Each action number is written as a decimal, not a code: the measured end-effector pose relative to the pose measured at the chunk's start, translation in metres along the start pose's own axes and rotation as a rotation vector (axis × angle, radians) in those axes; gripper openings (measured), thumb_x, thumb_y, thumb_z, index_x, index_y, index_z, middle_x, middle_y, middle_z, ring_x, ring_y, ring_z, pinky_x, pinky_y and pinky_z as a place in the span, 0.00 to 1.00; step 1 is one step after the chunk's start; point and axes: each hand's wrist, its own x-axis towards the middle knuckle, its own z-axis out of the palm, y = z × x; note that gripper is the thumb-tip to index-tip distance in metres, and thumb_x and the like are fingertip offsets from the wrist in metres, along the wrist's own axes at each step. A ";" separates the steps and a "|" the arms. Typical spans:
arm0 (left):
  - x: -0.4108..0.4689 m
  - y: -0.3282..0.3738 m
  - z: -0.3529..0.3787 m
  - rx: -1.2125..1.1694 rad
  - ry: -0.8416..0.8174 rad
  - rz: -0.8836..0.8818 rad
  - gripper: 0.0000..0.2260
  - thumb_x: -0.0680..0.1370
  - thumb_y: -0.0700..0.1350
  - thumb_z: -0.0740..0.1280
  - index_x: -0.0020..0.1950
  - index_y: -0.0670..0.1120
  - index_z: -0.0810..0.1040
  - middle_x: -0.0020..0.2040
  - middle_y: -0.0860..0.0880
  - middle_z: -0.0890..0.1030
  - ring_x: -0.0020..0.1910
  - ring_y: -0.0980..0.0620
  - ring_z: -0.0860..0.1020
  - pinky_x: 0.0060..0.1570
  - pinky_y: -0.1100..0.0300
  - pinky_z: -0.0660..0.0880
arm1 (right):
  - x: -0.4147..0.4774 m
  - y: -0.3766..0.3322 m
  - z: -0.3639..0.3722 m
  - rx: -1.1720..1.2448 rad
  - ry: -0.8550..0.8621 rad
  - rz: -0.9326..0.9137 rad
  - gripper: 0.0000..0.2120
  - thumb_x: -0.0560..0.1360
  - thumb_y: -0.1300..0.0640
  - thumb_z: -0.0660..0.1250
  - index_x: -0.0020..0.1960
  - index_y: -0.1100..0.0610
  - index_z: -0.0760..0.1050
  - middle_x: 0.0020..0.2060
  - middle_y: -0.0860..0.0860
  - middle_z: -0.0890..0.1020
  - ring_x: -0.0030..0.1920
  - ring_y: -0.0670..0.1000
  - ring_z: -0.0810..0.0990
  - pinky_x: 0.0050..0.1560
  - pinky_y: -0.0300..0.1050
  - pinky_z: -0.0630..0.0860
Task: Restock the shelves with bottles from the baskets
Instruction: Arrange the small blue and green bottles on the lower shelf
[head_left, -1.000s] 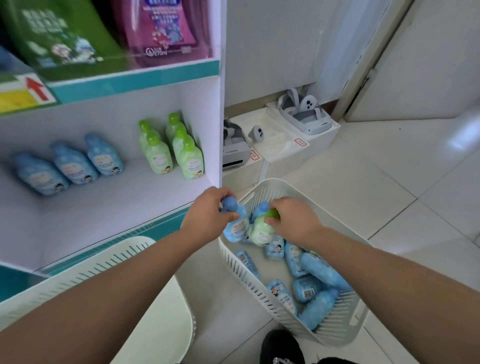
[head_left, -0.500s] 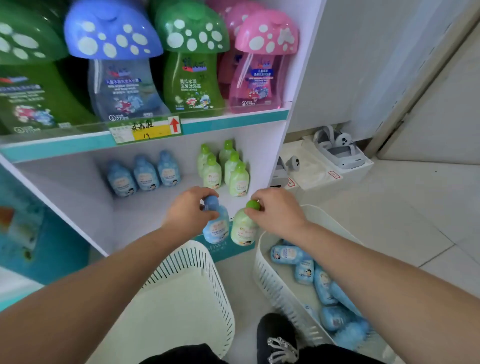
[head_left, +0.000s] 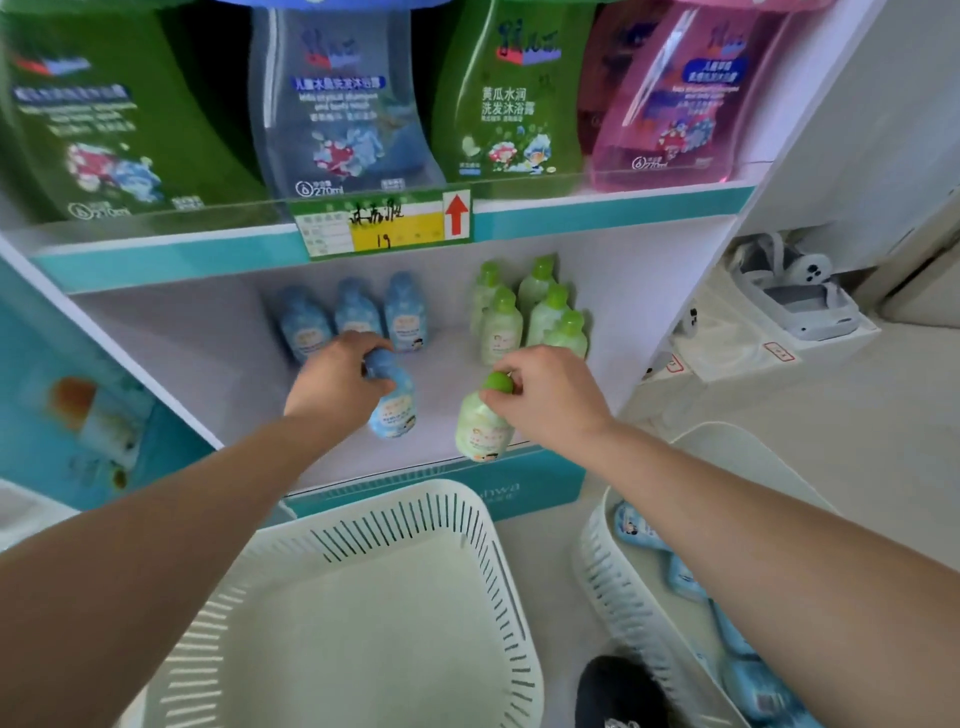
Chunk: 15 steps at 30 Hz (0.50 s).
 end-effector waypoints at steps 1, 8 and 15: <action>0.005 -0.006 -0.001 0.028 0.001 0.001 0.15 0.71 0.38 0.70 0.58 0.46 0.79 0.55 0.46 0.79 0.51 0.46 0.78 0.50 0.59 0.71 | 0.004 0.000 0.004 0.006 -0.003 0.000 0.11 0.71 0.51 0.69 0.35 0.56 0.74 0.27 0.47 0.72 0.32 0.50 0.69 0.32 0.44 0.65; 0.043 -0.033 -0.009 0.348 -0.001 -0.024 0.09 0.76 0.42 0.63 0.55 0.45 0.78 0.55 0.42 0.80 0.54 0.41 0.77 0.52 0.54 0.73 | 0.032 0.000 0.022 -0.007 -0.031 -0.010 0.10 0.71 0.50 0.69 0.42 0.57 0.80 0.36 0.53 0.81 0.38 0.53 0.78 0.40 0.46 0.76; 0.071 -0.052 -0.015 0.467 0.030 -0.120 0.09 0.78 0.41 0.61 0.53 0.42 0.79 0.54 0.38 0.80 0.54 0.39 0.78 0.51 0.53 0.73 | 0.057 0.002 0.034 -0.014 -0.057 -0.019 0.12 0.70 0.49 0.69 0.44 0.58 0.80 0.38 0.53 0.82 0.39 0.54 0.79 0.41 0.49 0.77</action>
